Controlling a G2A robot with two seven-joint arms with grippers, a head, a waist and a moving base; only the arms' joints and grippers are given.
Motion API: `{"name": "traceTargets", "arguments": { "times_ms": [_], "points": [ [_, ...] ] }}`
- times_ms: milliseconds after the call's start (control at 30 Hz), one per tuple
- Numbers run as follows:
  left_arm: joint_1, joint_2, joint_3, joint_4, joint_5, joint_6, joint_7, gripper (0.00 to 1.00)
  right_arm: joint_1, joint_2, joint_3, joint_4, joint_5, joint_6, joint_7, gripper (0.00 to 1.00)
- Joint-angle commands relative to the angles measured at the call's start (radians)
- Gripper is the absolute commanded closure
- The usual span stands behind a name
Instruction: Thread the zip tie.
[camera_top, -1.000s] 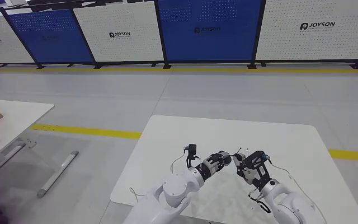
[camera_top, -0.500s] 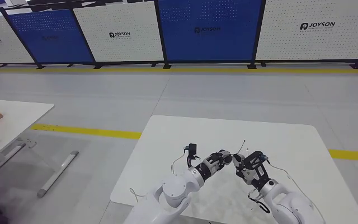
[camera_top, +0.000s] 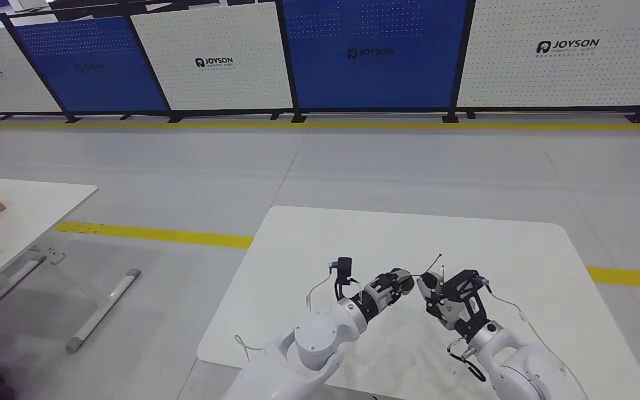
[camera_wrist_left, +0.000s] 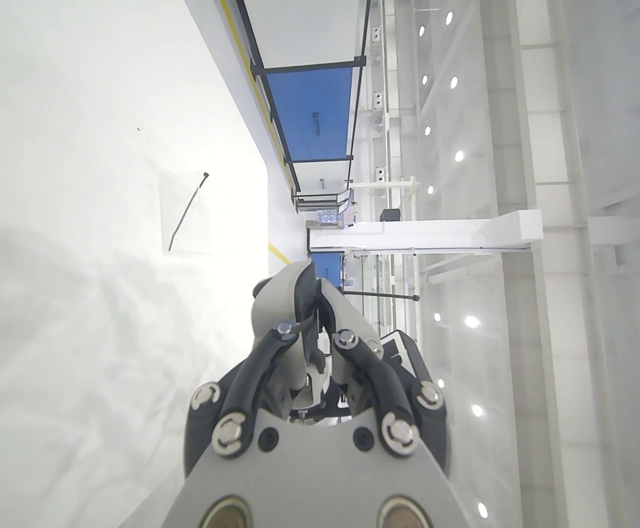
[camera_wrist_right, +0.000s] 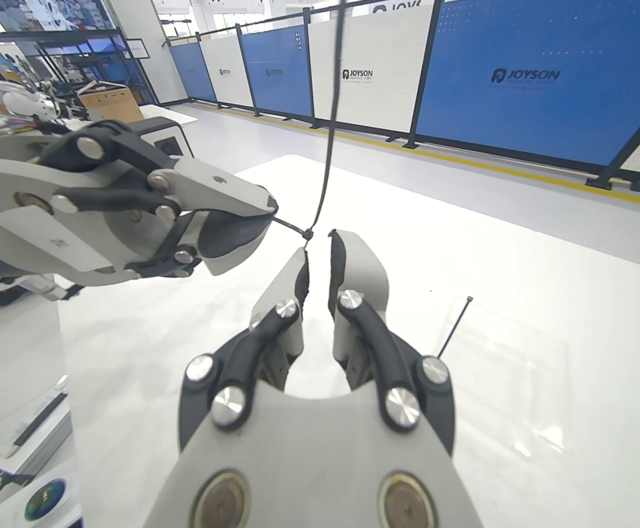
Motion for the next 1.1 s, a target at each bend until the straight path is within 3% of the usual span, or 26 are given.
{"name": "traceTargets", "arguments": {
  "times_ms": [0, 267, 533, 667, 700, 1067],
  "points": [
    [0.0, 0.0, 0.001, 0.001, 0.002, 0.0, 0.001, 1.0, 0.001, 0.001, -0.001, -0.001, 0.001, 0.0, 0.0, 0.88],
    [0.0, -0.003, 0.004, 0.005, 0.013, -0.003, 0.01, 1.0, 0.005, 0.005, -0.009, -0.006, 0.002, 0.0, 0.005, 0.79],
    [-0.002, -0.005, 0.015, 0.008, 0.031, 0.004, 0.012, 1.0, 0.006, 0.007, -0.006, -0.009, 0.006, 0.0, 0.006, 0.8],
    [-0.002, -0.007, 0.02, 0.009, 0.036, 0.002, 0.01, 1.0, 0.008, 0.006, -0.005, -0.008, 0.008, 0.0, 0.01, 0.86],
    [-0.002, -0.007, 0.02, 0.009, 0.036, 0.001, 0.01, 1.0, 0.009, 0.006, -0.004, -0.008, 0.008, 0.0, 0.011, 0.99],
    [0.006, -0.009, 0.013, -0.001, 0.024, -0.03, 0.003, 1.0, 0.011, 0.0, -0.002, -0.004, 0.007, 0.0, 0.02, 1.0]
  ]
}}
